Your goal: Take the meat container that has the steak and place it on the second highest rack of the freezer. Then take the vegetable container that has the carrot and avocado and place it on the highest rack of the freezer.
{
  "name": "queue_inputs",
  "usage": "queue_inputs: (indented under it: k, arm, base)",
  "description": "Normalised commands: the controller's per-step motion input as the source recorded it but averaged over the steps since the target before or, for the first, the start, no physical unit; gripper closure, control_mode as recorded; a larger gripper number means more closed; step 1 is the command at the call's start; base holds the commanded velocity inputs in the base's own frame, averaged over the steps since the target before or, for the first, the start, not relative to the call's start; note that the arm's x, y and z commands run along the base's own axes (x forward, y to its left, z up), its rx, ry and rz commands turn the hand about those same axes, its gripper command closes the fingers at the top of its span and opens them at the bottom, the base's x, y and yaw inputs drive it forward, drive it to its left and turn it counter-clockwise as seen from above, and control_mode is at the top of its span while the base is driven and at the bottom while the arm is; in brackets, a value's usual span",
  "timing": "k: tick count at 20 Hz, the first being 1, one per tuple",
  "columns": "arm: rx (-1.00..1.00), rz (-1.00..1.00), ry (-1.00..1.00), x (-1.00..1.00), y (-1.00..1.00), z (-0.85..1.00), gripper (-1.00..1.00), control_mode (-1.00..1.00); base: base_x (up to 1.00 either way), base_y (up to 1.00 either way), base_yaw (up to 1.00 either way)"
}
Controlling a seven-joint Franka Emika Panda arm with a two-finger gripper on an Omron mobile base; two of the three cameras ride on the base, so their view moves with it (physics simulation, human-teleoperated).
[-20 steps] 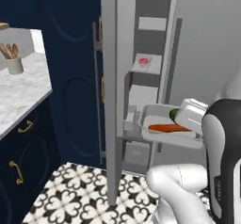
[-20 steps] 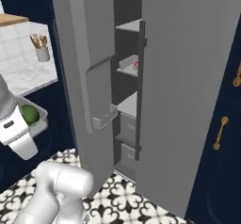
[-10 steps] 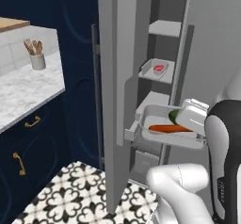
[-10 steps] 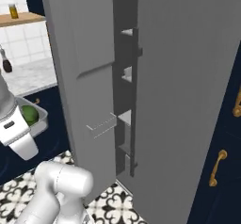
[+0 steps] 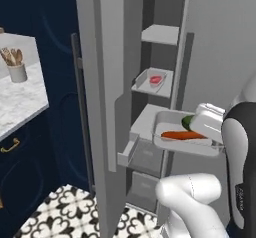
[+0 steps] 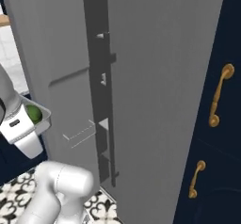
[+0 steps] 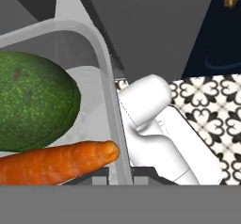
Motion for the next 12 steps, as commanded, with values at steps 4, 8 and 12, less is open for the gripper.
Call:
queue_inputs:
  k: [4,8,12]
  arm:
    - [0.0,0.0,0.0,0.0,0.0,0.0,1.0,1.0]
    - [0.0,0.0,0.0,0.0,0.0,0.0,1.0,1.0]
    - [0.0,0.0,0.0,0.0,0.0,0.0,1.0,1.0]
  base:
    - [0.64,0.18,-0.26]
    - [0.96,0.05,-0.18]
    - [0.83,0.04,-0.1]
